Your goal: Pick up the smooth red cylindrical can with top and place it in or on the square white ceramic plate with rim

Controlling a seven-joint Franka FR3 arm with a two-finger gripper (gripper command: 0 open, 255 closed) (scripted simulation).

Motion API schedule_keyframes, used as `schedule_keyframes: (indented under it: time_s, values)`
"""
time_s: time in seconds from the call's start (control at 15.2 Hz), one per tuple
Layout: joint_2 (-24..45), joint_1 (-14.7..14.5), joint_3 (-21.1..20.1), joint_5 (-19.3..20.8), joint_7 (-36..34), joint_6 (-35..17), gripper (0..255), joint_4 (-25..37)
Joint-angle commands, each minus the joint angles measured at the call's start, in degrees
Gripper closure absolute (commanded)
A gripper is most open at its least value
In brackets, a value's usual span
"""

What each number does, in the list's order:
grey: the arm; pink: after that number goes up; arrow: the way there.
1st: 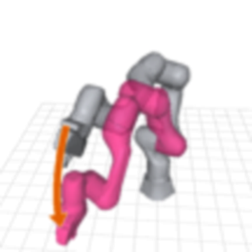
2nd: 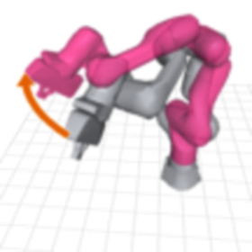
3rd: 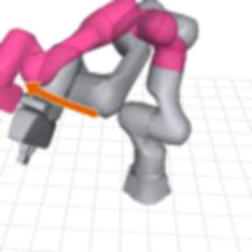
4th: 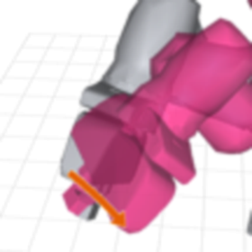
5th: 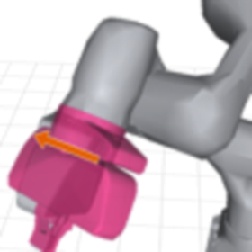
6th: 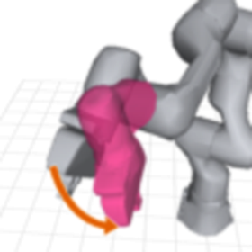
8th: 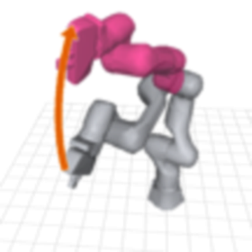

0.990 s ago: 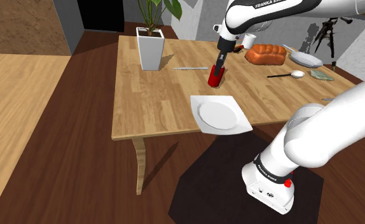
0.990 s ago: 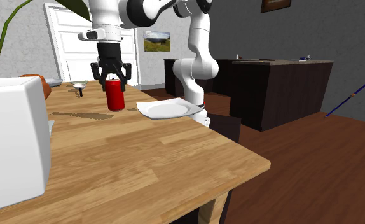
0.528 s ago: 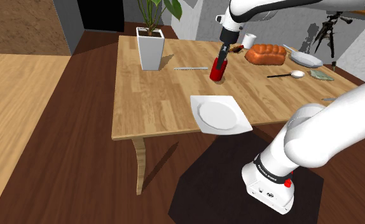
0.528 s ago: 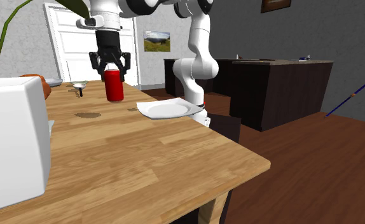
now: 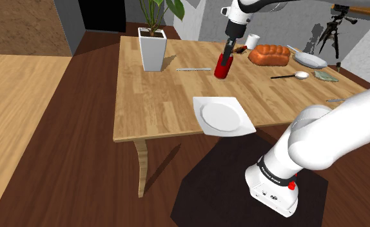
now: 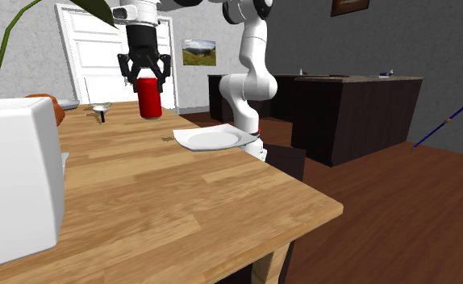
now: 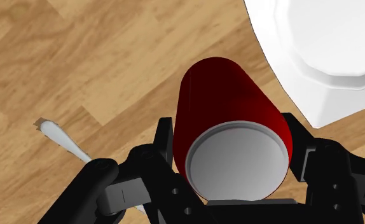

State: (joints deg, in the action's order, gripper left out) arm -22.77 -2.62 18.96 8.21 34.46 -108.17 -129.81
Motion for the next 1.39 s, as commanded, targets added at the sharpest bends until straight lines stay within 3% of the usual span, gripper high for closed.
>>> schedule_keyframes:
  time_s: [0.0,0.4,0.79,1.32]
  values:
    - [-3.8,0.0,-1.5,0.5,-1.8,1.6,255,-2.3]
    - [-15.8,-0.5,-7.4,-0.2,-8.1,6.1,255,-10.2]
    - [-27.8,-2.4,-14.5,-4.1,-15.0,12.6,255,-16.2]
    - [-28.3,-2.2,-14.1,-3.7,-15.1,6.7,255,-22.6]
